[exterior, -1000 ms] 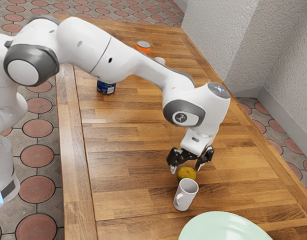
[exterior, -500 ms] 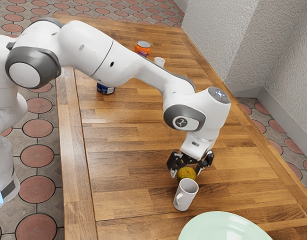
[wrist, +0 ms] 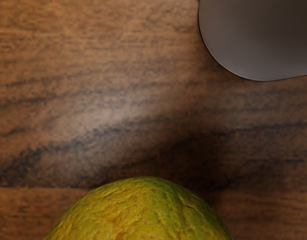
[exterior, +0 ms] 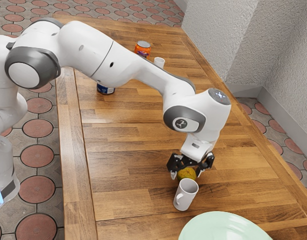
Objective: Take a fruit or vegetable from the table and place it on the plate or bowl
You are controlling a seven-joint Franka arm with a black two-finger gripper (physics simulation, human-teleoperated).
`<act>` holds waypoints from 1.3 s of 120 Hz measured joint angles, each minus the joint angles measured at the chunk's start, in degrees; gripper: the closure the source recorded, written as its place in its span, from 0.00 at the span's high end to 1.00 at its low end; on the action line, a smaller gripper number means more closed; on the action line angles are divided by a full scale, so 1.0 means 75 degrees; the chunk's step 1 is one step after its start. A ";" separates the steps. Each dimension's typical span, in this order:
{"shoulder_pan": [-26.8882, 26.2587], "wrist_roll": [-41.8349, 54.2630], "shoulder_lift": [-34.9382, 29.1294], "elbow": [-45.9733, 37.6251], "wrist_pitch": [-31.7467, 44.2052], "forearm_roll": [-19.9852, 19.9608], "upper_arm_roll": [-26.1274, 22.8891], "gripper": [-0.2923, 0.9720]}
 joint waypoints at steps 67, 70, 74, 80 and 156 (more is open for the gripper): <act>0.0059 -0.0013 0.0058 0.0631 -0.0034 -0.0225 0.0068 0.49; 0.0065 -0.0014 0.0045 0.0719 -0.0065 -0.0222 0.0086 0.49; 0.0080 -0.0015 0.0033 0.0877 -0.0121 -0.0215 0.0105 0.48; 0.0091 -0.0017 -0.0038 0.1095 -0.0228 -0.0205 0.0168 0.48; -0.2201 -0.0209 -0.0227 0.1941 -0.1008 -0.0239 -0.0677 0.48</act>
